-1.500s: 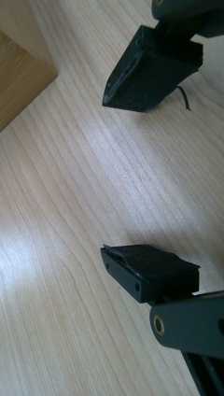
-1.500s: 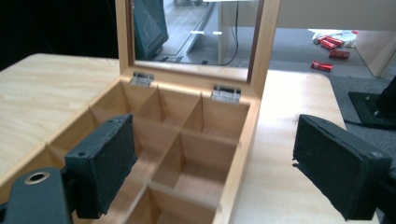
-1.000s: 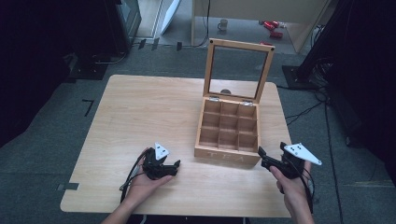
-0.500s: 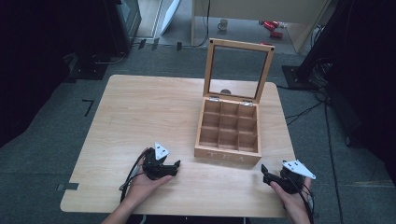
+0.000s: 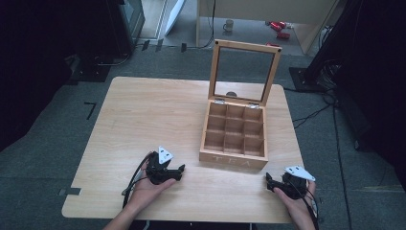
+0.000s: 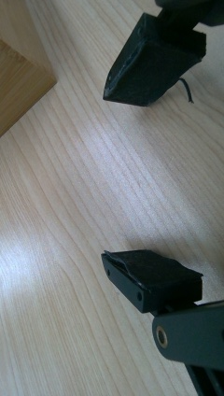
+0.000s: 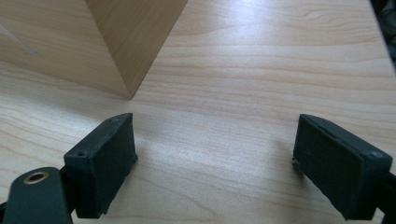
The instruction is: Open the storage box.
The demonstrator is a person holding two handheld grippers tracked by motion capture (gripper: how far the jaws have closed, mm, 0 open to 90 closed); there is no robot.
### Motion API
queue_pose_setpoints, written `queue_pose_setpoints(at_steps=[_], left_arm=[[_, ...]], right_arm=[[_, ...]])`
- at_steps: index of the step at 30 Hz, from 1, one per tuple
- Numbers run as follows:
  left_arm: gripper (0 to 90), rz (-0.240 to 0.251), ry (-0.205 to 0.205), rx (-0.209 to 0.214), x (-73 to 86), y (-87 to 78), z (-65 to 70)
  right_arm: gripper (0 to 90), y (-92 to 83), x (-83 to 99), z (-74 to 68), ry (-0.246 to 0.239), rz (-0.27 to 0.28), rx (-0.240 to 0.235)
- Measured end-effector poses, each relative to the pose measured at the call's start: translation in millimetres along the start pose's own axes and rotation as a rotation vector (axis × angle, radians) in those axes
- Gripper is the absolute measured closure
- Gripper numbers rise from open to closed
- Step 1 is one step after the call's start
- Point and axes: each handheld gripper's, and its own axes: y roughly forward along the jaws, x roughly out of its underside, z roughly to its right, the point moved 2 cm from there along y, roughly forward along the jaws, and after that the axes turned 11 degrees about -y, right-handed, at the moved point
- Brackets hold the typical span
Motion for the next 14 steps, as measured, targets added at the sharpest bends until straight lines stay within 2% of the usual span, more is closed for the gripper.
queue_pose_setpoints(at_steps=[3,14], left_arm=[[19.4,-0.001,0.002,-0.002,0.0,0.0,0.1],[19.4,-0.002,0.014,-0.018,0.2,0.7,1.9]], right_arm=[[11.8,0.9,0.0,2.0,0.000,-0.002,-0.018],[11.1,1.2,-0.2,2.1,-0.004,-0.005,-0.024]])
